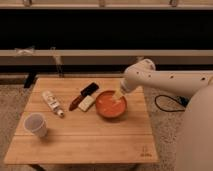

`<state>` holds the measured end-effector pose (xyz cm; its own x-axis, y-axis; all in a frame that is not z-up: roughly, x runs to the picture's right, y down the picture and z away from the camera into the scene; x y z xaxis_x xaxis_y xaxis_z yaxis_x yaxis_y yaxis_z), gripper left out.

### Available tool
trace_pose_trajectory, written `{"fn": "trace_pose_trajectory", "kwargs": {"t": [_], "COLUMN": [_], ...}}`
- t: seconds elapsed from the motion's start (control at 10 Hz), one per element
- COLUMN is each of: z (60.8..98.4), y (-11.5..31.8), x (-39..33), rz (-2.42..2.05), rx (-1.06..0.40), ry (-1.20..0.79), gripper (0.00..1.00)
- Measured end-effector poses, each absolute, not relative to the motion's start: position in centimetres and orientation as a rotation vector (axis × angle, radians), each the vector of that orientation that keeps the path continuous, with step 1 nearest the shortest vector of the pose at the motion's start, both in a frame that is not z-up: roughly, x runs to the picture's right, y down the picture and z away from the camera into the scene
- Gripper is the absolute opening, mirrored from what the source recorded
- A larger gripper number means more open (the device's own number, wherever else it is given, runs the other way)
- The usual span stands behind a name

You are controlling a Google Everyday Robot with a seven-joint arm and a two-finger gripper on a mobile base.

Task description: Place the eraser in the ceramic cup

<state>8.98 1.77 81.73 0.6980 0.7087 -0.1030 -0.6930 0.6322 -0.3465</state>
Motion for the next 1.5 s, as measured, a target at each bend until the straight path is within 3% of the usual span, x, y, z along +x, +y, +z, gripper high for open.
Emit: {"fn": "trace_pose_trajectory", "kwargs": {"t": [0.7, 1.5], "z": [80.7, 88.5], "y": [1.9, 7.0], "x": [-7.0, -10.2], "rz": [0.155, 0.070], "rx": [-0.432, -0.492], "ry": [-0.273, -0.209], "gripper": [0.80, 0.80]}}
